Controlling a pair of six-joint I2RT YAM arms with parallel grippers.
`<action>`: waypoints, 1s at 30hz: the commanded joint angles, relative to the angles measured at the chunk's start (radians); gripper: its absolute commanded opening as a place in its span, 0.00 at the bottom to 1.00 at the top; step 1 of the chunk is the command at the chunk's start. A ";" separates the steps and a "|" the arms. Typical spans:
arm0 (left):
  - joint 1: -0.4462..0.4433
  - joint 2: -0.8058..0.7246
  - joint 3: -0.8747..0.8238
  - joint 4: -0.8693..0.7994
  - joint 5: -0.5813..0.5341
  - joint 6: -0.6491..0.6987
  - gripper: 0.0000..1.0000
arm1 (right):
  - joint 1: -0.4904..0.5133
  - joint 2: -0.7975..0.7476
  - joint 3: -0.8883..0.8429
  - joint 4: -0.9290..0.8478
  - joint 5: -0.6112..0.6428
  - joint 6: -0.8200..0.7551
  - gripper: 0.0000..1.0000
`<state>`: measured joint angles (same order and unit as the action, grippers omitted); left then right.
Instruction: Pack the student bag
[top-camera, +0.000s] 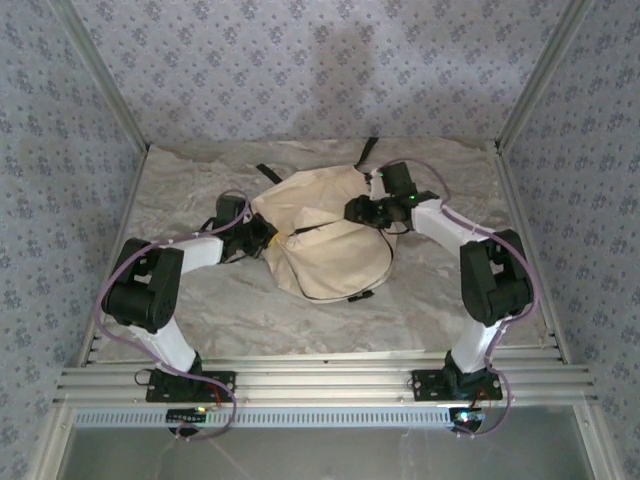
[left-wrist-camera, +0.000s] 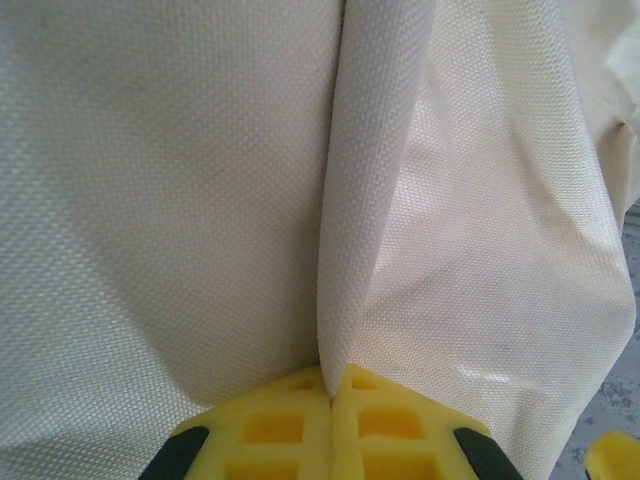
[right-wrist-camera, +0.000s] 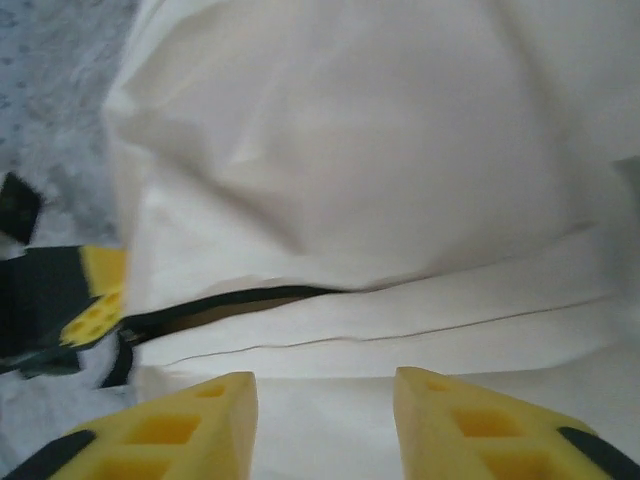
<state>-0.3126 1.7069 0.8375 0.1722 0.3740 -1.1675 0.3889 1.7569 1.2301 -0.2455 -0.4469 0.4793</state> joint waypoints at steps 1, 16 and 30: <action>-0.016 -0.032 0.044 -0.022 0.021 0.022 0.00 | 0.066 -0.035 0.051 -0.006 0.021 0.002 0.52; -0.026 -0.046 0.037 0.009 0.026 -0.003 0.00 | 0.225 0.132 0.165 0.011 0.068 0.033 0.60; -0.031 -0.047 0.038 0.010 0.016 -0.012 0.00 | 0.236 0.158 0.174 0.024 0.033 0.044 0.00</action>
<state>-0.3340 1.6958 0.8425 0.1635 0.3737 -1.1713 0.6209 1.9186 1.3857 -0.2173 -0.4076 0.5274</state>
